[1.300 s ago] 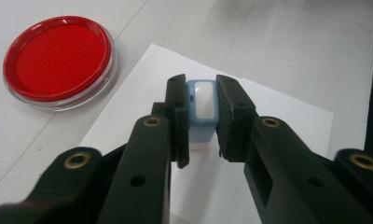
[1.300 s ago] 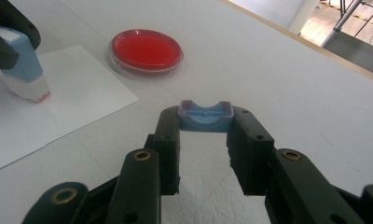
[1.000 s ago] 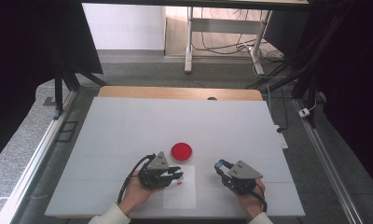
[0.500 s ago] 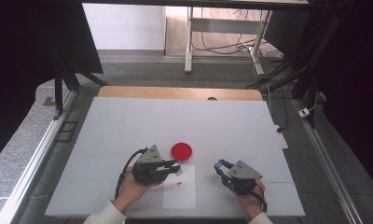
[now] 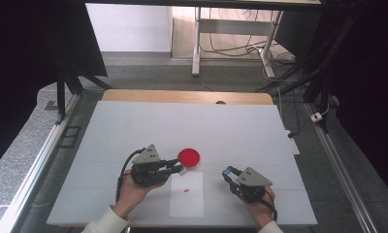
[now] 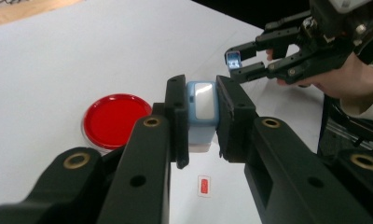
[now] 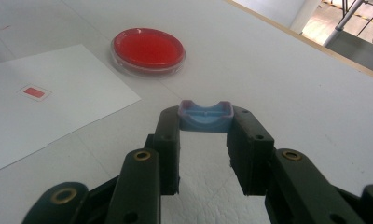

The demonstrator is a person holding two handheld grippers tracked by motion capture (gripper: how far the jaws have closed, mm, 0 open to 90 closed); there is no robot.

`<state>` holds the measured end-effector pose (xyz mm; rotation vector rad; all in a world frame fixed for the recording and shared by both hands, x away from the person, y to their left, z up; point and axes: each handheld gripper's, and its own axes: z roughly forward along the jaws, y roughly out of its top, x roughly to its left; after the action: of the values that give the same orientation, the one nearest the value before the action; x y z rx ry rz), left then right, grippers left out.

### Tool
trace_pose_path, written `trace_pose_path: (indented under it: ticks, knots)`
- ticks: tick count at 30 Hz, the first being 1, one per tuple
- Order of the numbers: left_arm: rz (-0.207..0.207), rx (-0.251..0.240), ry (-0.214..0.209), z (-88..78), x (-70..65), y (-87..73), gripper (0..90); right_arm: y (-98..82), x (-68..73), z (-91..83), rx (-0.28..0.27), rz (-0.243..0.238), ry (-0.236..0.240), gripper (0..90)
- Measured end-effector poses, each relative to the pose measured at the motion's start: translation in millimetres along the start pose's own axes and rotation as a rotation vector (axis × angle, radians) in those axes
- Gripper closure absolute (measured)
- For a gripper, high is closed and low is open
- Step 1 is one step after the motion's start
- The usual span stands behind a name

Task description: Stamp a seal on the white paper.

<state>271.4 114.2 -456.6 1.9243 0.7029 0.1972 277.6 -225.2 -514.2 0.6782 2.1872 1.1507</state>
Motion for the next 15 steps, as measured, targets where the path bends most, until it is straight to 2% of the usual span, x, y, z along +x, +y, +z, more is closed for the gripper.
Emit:
trace_pose_path:
  ticks: [3, 15]
  knots:
    - [0.001, -0.012, 0.007, -2.1, 0.1, 1.3, 75.6, -0.1, 0.3, 0.5, -0.001, 0.002, 0.002, 65.1]
    - [0.005, -0.006, 0.019, -1.0, 0.3, 1.5, 75.6, 0.0, -0.3, 0.3, 0.0, 0.001, 0.001, 65.0]
